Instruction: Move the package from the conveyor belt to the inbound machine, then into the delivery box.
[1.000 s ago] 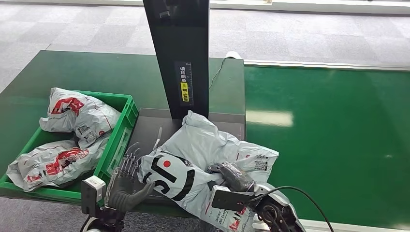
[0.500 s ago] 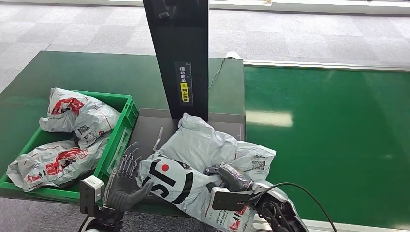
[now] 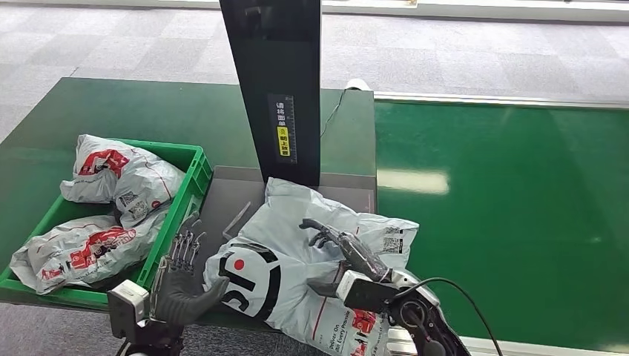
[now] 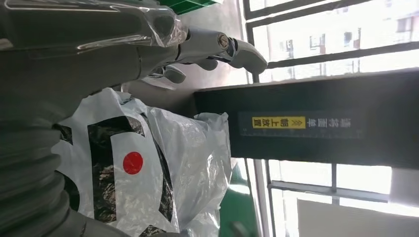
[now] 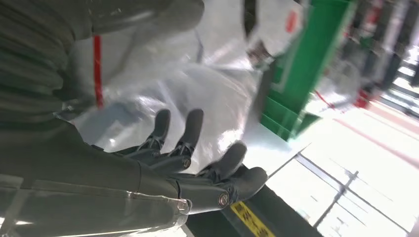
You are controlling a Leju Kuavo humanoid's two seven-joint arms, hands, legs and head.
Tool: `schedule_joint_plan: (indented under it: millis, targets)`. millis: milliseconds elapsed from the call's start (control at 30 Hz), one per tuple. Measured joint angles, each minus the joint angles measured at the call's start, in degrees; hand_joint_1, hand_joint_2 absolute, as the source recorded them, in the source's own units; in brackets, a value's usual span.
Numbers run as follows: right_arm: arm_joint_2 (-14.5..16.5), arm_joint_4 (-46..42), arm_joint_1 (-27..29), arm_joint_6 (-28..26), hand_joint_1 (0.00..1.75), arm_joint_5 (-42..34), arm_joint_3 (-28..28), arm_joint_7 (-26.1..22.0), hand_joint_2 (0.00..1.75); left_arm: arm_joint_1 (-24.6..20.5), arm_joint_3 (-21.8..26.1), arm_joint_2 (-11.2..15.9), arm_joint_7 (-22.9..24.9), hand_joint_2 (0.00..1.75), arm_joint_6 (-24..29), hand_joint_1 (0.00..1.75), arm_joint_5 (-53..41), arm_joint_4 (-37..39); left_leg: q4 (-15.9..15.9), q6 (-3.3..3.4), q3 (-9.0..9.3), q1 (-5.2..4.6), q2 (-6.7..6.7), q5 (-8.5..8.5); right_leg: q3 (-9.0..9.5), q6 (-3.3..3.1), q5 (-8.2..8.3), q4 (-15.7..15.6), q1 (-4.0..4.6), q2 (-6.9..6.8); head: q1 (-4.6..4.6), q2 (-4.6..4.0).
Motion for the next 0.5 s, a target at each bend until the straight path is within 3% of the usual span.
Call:
schedule_joint_plan:
  millis: [167,500]
  targets:
    - [1.54,-3.35,0.77,2.17,0.0,-9.08,-4.0,-0.49,1.75,0.75,-3.49,0.5,-2.08,1.75,0.74,0.0,-8.23,-1.42,0.0,0.0,0.0,-0.01,0.0,-0.01,0.0,0.0,0.0,0.0,-0.01,0.0,-0.01,0.0]
    - [2.2,-5.88,1.25,2.44,0.0,-10.35,-6.84,-0.46,1.75,1.09,-6.56,0.68,-2.25,1.75,1.55,0.0,-9.9,-2.87,0.0,0.0,0.0,0.0,0.0,0.0,-0.01,0.0,0.0,0.0,0.0,0.0,-0.01,0.0]
